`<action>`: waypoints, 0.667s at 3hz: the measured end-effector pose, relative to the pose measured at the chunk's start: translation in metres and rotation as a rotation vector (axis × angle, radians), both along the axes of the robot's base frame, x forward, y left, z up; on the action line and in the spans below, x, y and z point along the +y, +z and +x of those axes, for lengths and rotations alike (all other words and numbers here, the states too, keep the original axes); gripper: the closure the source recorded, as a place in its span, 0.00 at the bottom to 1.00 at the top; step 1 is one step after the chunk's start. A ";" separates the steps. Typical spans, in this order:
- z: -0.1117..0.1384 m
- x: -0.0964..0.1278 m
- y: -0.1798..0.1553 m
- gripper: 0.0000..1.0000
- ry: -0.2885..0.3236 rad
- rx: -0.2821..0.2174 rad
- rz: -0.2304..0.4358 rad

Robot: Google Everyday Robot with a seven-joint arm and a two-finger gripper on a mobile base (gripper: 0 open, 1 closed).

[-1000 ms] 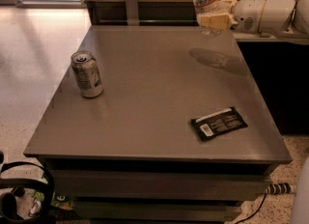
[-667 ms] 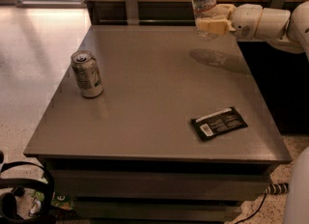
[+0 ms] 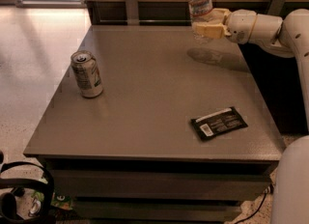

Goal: Place water bottle upright

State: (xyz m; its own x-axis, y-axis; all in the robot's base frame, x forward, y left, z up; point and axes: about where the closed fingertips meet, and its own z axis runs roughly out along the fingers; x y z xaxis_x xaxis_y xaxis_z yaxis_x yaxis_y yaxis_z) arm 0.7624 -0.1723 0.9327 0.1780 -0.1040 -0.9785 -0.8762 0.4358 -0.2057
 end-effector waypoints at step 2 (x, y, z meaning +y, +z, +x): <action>0.004 0.006 -0.034 1.00 0.026 0.051 -0.016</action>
Offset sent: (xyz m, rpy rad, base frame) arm 0.0034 0.0000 -0.0506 -0.0280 0.0831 0.0225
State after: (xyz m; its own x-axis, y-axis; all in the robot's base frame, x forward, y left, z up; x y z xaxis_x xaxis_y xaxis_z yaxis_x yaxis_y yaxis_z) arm 0.7666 -0.1659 0.8991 0.1303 -0.1154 -0.9847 -0.8968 0.4098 -0.1667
